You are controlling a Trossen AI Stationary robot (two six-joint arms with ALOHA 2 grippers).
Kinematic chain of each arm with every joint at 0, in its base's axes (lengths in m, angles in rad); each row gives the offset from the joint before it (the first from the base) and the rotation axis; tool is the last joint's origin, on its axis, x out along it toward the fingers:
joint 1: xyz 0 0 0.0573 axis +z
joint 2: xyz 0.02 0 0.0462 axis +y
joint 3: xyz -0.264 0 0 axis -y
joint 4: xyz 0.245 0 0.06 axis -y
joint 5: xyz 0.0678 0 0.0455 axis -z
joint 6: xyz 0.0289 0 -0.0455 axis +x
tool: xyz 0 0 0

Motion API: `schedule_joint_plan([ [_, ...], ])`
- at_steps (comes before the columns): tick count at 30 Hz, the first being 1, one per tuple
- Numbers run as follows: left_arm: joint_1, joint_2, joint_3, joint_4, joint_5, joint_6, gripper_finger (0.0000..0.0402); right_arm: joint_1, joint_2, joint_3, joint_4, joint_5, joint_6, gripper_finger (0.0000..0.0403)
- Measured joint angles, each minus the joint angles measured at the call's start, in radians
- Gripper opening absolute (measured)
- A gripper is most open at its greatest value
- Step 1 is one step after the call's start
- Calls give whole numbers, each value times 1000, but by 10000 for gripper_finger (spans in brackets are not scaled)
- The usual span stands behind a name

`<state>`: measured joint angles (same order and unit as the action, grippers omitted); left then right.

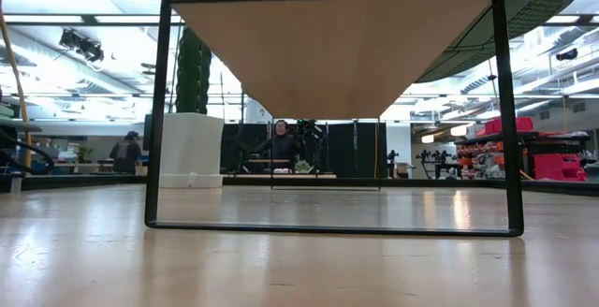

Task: Pick and place slides into the shelf
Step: Put the gray slipper on the shelf

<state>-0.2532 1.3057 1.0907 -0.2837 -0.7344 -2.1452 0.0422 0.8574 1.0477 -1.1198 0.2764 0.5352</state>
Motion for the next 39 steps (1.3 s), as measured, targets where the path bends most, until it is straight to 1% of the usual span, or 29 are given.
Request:
schedule_joint_plan([
  [4, -11, 20, 50, -109, -14, -18, 44, 0, 0, 0, -38, -8, -25, 155],
  [9, -10, 18, 50, -136, -53, -47, 52, 0, -2, 0, -75, -11, -57, 155],
  [15, -11, 18, 49, -161, -47, -60, 43, 0, -6, 0, -81, -12, -68, 155],
  [24, -21, 15, 49, -226, -38, -70, 43, 0, -6, 0, -81, -11, -68, 155],
  [34, -7, -16, 48, -344, -52, -71, 44, 0, -6, 0, -81, -11, -74, 155],
  [39, -5, -6, 48, -346, -59, -72, 44, 0, -6, 0, -80, -11, -70, 155],
])
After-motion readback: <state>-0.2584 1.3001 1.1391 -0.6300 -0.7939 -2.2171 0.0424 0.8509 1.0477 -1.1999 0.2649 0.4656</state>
